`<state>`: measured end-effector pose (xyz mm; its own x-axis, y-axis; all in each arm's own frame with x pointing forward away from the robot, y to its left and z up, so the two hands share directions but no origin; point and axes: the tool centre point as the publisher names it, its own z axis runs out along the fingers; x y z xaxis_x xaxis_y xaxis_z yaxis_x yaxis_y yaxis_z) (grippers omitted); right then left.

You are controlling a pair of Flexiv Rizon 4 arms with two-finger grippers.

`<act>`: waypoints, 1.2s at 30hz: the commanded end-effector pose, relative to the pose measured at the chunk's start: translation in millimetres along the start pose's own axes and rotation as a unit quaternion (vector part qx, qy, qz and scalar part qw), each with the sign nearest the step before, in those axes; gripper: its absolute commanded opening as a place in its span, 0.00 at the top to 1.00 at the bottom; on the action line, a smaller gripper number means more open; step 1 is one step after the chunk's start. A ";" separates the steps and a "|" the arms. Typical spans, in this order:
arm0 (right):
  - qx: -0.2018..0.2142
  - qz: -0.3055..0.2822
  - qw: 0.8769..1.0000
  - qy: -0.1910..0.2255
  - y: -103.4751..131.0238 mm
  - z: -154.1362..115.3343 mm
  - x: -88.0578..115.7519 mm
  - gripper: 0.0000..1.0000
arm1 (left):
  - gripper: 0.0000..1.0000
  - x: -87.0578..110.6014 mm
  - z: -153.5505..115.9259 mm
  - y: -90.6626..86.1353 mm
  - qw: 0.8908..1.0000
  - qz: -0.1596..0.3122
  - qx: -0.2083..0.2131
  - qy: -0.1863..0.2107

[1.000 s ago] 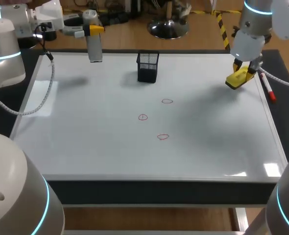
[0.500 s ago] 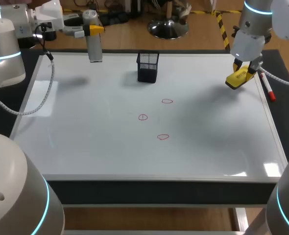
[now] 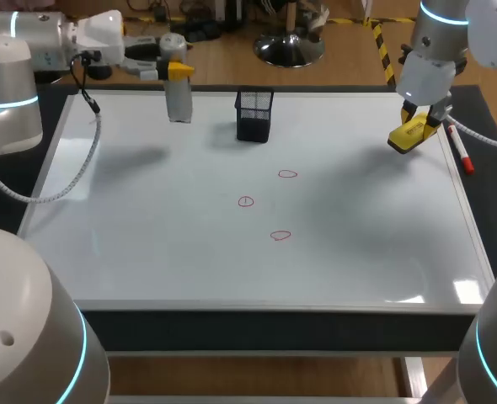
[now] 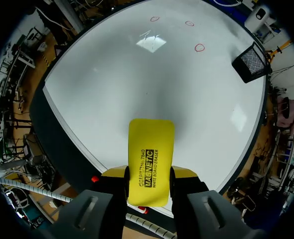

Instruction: Pick up the inspection probe, press it on each red-marked spot on the whiteboard one by one, put down the probe, pick up the eraser, and wipe off all the red marks.

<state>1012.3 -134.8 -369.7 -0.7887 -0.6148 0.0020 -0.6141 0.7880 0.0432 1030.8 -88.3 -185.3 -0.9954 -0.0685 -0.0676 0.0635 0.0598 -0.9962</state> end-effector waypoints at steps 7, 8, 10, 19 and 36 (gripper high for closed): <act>0.001 -0.001 1.000 0.002 -0.7 -1.4 0.0 1.00 | 1.00 44.6 25.3 -26.9 0.999 0.020 -0.001 0.037; 0.001 -0.001 1.000 0.002 -0.7 -1.4 0.0 1.00 | 1.00 48.1 29.3 -27.4 0.999 0.021 -0.001 0.045; 0.001 -0.001 1.000 0.002 -0.7 -1.4 0.0 1.00 | 1.00 55.9 38.0 -27.9 0.998 0.022 0.012 0.056; 0.001 -0.001 1.000 0.002 -0.7 -1.4 0.0 1.00 | 1.00 84.7 78.1 -18.7 0.994 0.014 0.024 0.108; 0.001 -0.001 1.000 0.002 -0.7 -1.4 0.0 1.00 | 1.00 121.9 104.4 -0.1 0.987 -0.001 0.027 0.156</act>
<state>1012.3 -134.9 -369.6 -0.7888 -0.6146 0.0019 -0.6140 0.7881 0.0431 916.3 -198.4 -193.2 -0.9705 0.2355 -0.0521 0.0579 0.0175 -0.9982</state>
